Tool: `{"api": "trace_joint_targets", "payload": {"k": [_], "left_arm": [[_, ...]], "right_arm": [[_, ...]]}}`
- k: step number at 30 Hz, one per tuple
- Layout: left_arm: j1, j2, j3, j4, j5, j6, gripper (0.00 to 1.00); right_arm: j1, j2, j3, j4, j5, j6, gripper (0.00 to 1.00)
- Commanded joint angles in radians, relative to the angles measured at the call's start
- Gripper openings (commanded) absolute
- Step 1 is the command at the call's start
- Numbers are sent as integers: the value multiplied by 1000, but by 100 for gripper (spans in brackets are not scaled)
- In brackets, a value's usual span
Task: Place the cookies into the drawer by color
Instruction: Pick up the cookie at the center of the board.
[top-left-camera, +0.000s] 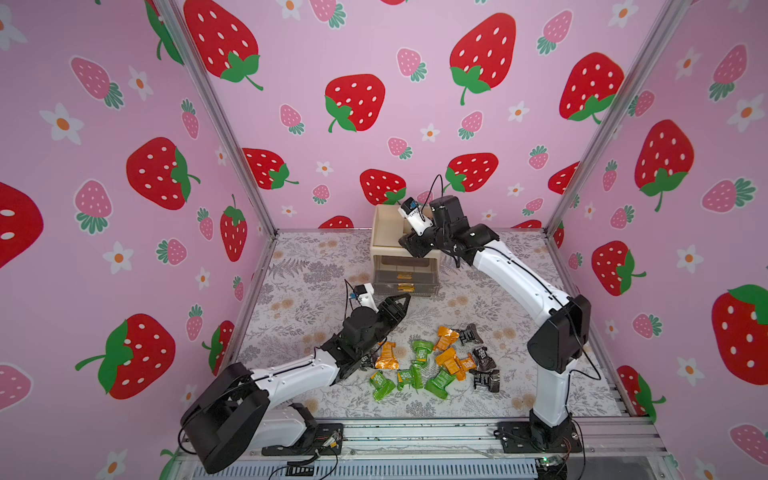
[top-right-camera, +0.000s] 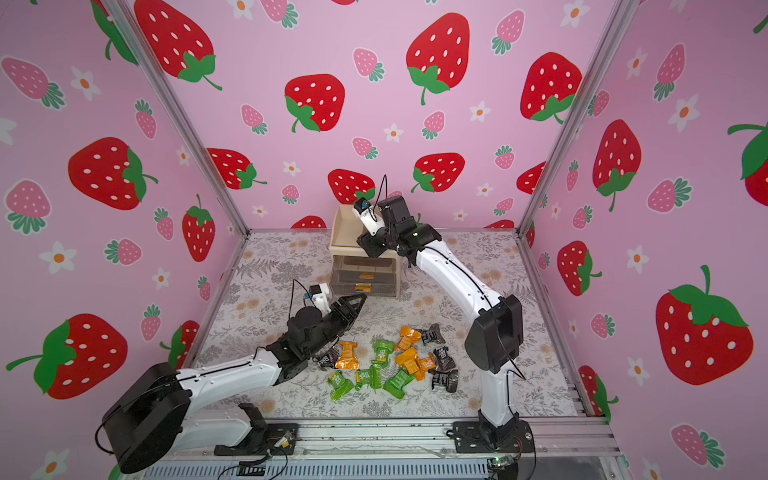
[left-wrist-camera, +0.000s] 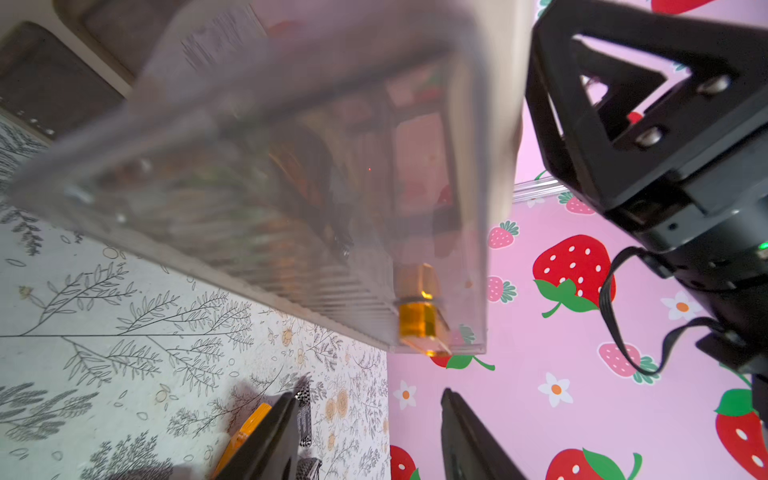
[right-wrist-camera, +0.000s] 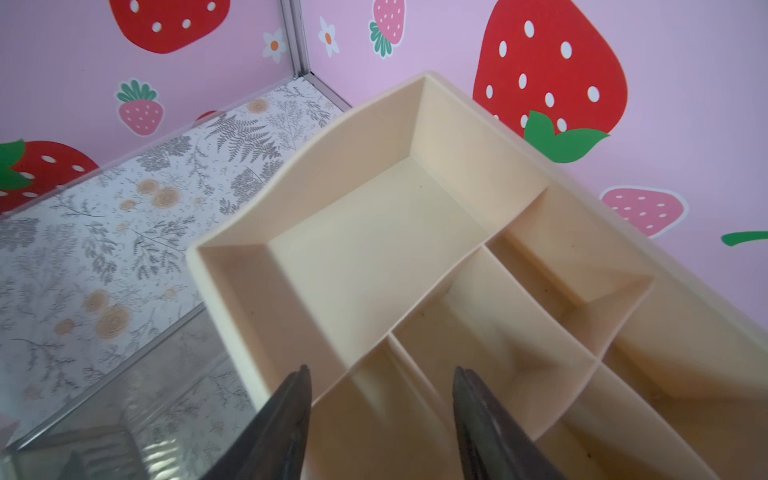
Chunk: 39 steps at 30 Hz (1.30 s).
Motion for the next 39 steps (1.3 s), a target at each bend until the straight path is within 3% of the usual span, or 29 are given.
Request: {"api": "trace_joint_targets", "payload": {"k": [1, 6, 9, 13, 18, 21, 28, 34, 39], "left_arm": [[0, -98, 5, -183, 3, 116, 59], [0, -246, -8, -384, 28, 222, 61], [0, -331, 6, -558, 28, 320, 67], [1, -446, -17, -645, 83, 449, 78], [-1, -534, -36, -746, 123, 470, 81], [-3, -544, -56, -789, 121, 460, 81], [-19, -468, -99, -727, 137, 448, 81], [-61, -357, -51, -803, 0, 478, 80], [-101, -239, -7, -799, -31, 481, 78]], "right_arm": [[5, -121, -29, -24, -98, 123, 61], [4, -278, -181, -30, -70, 282, 62], [3, -415, -343, -30, 0, 390, 63], [2, -636, -625, -45, 128, 517, 63], [0, -878, -984, -52, 236, 693, 61], [-2, -949, -1142, 7, 191, 772, 61], [15, -872, -1280, 110, 108, 843, 61], [54, -774, -1280, 178, 85, 842, 67], [53, -718, -1255, 170, 101, 819, 67]]}}
